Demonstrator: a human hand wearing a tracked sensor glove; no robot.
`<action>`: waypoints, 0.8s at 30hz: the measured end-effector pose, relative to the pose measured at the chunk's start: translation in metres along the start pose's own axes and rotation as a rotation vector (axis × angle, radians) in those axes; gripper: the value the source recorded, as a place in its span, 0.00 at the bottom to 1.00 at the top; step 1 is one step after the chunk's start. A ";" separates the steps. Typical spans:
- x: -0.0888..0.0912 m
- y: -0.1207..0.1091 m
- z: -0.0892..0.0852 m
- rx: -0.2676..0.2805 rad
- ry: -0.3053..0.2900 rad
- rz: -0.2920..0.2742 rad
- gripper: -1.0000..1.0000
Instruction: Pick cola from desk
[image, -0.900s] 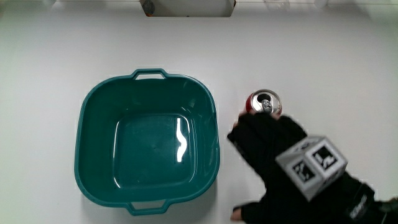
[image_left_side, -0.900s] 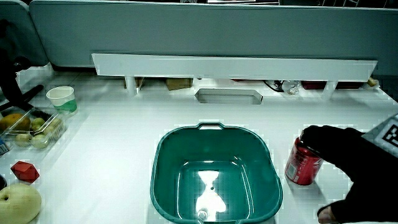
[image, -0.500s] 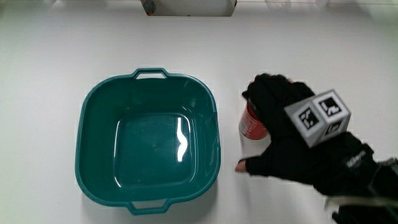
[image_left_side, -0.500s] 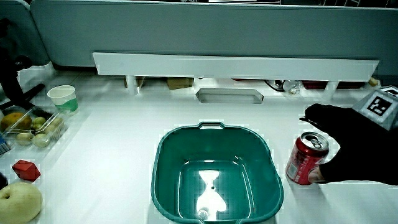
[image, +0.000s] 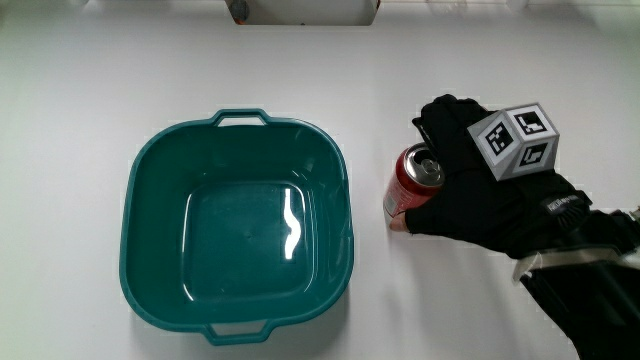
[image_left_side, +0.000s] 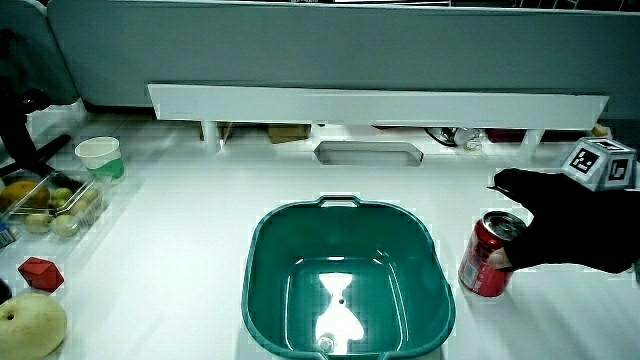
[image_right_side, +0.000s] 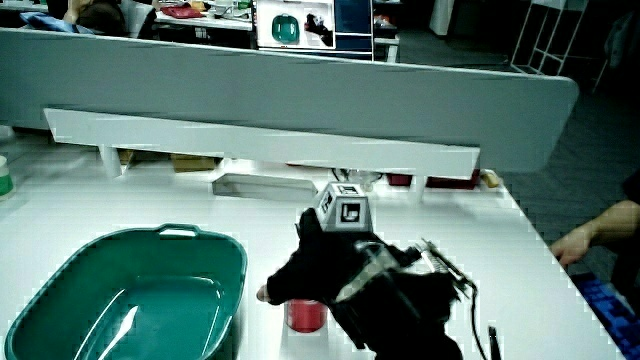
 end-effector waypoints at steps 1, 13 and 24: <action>0.000 0.002 -0.001 -0.012 0.002 0.004 0.50; 0.007 0.010 -0.007 -0.037 0.019 -0.011 0.50; 0.013 0.011 -0.005 0.018 0.061 -0.005 0.68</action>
